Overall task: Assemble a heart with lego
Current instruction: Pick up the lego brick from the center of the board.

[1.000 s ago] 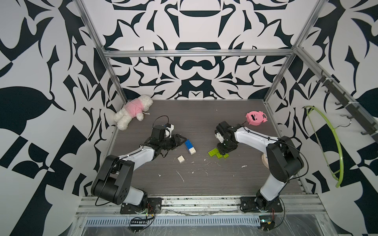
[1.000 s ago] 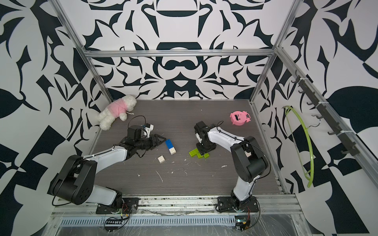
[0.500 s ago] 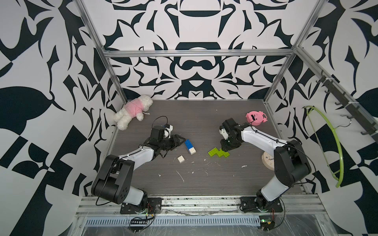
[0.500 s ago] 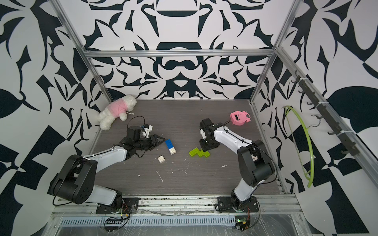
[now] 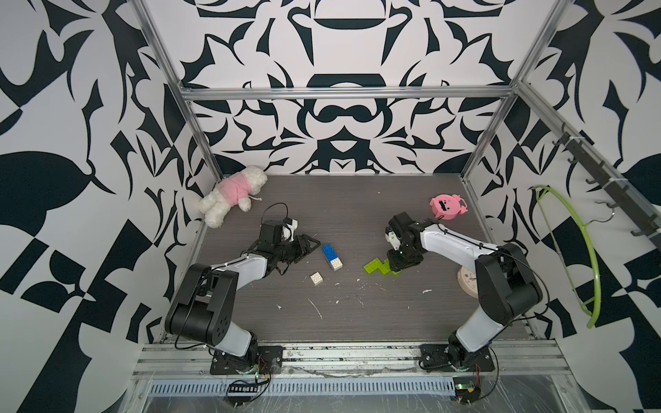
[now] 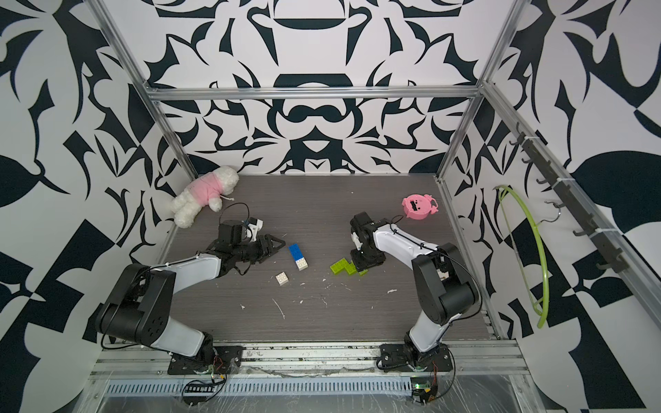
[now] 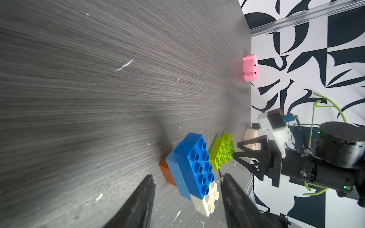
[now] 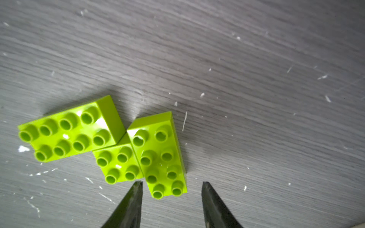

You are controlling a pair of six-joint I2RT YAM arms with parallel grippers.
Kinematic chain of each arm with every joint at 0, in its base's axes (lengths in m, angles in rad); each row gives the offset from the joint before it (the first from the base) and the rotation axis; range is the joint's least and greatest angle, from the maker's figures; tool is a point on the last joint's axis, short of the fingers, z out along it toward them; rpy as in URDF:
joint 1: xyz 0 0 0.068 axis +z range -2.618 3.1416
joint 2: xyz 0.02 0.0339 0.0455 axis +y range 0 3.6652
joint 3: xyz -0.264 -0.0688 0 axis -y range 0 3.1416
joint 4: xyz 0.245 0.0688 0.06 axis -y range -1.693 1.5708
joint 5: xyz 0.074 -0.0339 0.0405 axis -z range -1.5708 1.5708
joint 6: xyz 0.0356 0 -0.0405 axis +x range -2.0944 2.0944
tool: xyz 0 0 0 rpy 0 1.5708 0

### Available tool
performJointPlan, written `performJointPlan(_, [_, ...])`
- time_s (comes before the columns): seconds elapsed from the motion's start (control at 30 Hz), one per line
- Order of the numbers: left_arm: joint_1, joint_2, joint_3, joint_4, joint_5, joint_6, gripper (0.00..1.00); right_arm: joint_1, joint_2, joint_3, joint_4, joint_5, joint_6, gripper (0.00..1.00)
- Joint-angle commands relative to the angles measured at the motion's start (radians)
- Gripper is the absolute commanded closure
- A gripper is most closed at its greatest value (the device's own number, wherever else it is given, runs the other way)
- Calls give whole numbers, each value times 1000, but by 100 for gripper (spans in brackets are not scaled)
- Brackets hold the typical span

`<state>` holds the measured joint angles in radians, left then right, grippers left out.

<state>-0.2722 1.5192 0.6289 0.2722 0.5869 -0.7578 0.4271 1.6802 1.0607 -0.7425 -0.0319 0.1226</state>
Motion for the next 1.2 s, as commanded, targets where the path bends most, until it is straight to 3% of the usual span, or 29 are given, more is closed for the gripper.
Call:
performJointPlan(0.0, [3, 0, -1, 9, 21, 18, 42, -4, 37, 14, -3, 23, -1, 50])
performJointPlan(0.17, [3, -10, -6, 7, 19, 17, 42, -14, 88, 39, 25, 50, 12, 51])
performJointPlan(0.33, [2, -9, -10, 3, 14, 18, 42, -19, 109, 73, 56, -49, -12, 50])
performJointPlan(0.47, [4, -4, -8, 7, 16, 15, 42, -19, 151, 96, 28, -58, -29, 50])
performJointPlan(0.7, [3, 1, -8, 6, 10, 15, 42, -22, 90, 55, 21, -39, -20, 54])
performJointPlan(0.9, [3, 12, -1, 12, 13, 14, 42, -21, 34, 61, 1, -24, -6, 50])
performJointPlan(1.17, [4, 1, -7, 10, 12, 12, 42, -21, 74, 70, 2, -38, -14, 53])
